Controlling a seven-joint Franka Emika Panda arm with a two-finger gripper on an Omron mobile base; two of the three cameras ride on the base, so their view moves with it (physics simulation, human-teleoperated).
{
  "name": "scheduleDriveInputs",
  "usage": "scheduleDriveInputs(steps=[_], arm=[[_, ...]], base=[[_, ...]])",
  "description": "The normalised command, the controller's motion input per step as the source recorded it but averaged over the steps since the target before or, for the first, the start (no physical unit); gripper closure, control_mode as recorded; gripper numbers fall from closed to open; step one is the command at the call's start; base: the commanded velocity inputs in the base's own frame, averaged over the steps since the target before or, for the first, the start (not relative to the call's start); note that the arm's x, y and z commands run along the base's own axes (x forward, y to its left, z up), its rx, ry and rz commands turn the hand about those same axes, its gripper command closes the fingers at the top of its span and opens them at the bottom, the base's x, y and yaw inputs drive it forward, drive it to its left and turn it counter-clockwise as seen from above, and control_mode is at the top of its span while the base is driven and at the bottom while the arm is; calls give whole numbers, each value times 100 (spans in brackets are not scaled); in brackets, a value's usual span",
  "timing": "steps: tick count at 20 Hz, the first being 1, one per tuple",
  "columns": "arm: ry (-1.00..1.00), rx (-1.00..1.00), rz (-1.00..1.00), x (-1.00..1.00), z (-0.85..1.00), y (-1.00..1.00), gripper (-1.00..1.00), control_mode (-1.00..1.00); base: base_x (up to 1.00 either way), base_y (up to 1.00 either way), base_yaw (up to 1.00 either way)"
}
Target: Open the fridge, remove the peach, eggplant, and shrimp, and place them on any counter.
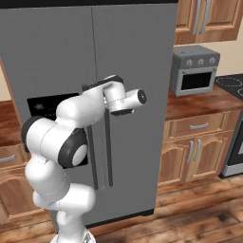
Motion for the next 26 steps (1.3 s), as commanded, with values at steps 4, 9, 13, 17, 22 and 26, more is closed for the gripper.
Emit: scheduleDriveInputs(steps=[4, 9, 13, 17, 22, 26], arm=[[-13, 0, -1, -5, -24, 42, 100, -100], [-14, 0, -2, 0, -1, -2, 100, -100], [-9, 0, -2, -4, 16, -54, 100, -100], [-1, 0, -6, -30, 12, -97, 100, -100], [0, 1, -11, -36, 5, -100, 100, -100], [0, 2, -13, -20, 3, -100, 100, -100]], base=[[0, 0, 0], [0, 0, 0], [0, 0, 0], [0, 0, 0], [0, 0, 0], [0, 0, 0]])
